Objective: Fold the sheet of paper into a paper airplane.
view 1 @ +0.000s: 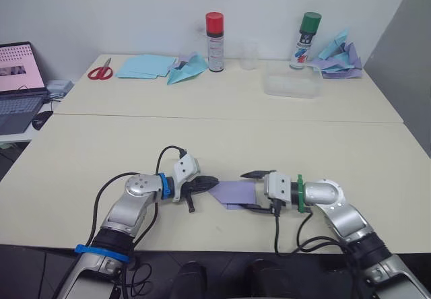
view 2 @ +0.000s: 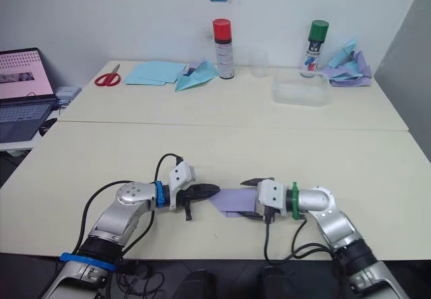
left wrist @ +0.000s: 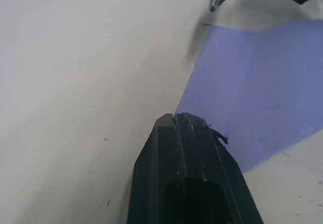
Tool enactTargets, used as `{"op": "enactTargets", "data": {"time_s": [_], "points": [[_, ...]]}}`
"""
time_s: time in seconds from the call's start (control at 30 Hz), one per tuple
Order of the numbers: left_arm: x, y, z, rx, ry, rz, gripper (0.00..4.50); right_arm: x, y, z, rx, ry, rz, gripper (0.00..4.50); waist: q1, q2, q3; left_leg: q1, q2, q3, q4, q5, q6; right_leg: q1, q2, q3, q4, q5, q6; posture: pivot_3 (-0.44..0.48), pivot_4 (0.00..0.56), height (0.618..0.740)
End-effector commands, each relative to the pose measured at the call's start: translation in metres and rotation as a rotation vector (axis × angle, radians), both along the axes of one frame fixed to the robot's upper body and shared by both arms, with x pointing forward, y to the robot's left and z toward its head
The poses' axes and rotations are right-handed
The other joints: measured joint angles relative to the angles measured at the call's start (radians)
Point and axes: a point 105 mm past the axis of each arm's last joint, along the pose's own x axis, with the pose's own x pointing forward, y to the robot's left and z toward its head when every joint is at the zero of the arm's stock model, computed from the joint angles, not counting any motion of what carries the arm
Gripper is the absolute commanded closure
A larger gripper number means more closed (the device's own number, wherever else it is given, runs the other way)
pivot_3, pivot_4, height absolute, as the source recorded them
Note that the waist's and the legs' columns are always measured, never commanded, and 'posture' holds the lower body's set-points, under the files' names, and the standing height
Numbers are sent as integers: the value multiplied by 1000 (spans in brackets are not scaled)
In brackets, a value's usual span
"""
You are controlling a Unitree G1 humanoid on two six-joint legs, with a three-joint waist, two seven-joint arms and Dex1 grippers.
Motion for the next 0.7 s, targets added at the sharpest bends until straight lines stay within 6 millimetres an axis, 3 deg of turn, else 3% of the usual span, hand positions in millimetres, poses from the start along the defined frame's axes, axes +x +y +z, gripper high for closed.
{"op": "enactTargets", "data": {"time_s": [0.03, 0.07, 0.17, 0.47, 0.7], "points": [[-10, -3, -25, 58, 83, -15, 4500, 2, 9, 8, 27, -12, 25, 655, 1, 0, 0, 0, 0, 0, 0, 0, 0, 0, -1, 0, 0, 0, 0, 0, 150, 740], [-10, -3, -25, 59, 83, -17, 4500, 1, 11, 7, 27, -10, 36, 655, 0, 0, 0, 0, 0, 0, 0, 0, 0, 0, -1, 0, -1, 0, 0, 0, 150, 740], [-10, -2, -24, 63, 80, -21, 4500, 0, 15, 5, 29, 9, 63, 1267, 0, 0, 0, 0, 0, 0, 0, 0, 0, 1, -2, 0, -3, 0, 1, 0, 150, 740], [-10, 6, -26, 97, 82, -26, 4500, 8, 16, 10, 80, 67, 14, 4479, -1, 0, 0, 0, 0, 0, 0, 0, 0, 1, -2, 0, -4, 0, 0, 0, 150, 740], [-9, 15, -29, 133, 90, -24, 4500, 25, 13, 11, 73, 76, -108, 4479, -1, 0, 0, 0, 0, 0, -2, 0, 0, 0, -2, 0, -4, 0, 0, 0, 150, 740]]}}
